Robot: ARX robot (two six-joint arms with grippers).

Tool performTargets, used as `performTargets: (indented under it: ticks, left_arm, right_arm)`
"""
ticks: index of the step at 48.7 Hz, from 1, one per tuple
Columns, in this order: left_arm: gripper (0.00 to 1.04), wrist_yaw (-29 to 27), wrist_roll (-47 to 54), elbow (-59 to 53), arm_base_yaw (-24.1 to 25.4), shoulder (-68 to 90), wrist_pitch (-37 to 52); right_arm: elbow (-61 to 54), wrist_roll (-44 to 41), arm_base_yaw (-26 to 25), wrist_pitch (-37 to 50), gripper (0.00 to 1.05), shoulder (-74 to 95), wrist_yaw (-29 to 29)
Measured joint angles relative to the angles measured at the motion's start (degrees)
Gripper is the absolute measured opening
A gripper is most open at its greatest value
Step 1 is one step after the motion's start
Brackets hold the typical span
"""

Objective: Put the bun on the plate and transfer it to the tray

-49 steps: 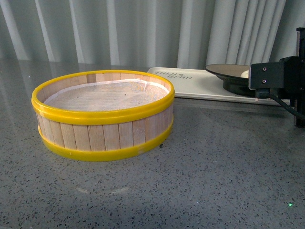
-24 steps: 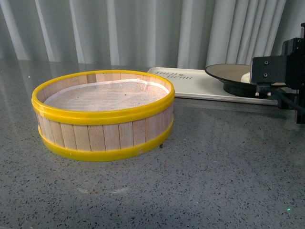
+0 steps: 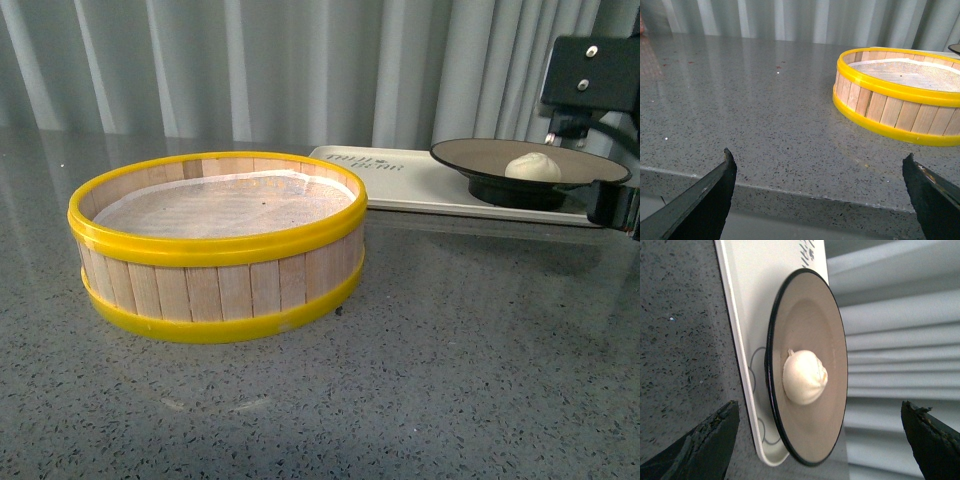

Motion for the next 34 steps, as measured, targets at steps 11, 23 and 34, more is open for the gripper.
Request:
performTargets:
  ticks: [11, 23, 34]
  left_arm:
    - [0.98, 0.0, 0.0, 0.0, 0.0, 0.0, 0.0]
    - [0.98, 0.0, 0.0, 0.0, 0.0, 0.0, 0.0]
    - [0.98, 0.0, 0.0, 0.0, 0.0, 0.0, 0.0]
  right_arm:
    - [-2.6, 31.3, -1.4, -0.9, 0.96, -12.8, 5.1]
    - [-16.0, 62.0, -1.6, 16.5, 0.68, -15.9, 10.1]
    - [-35.8, 74.6, -1.9, 25.2, 0.16, -26.9, 10.1]
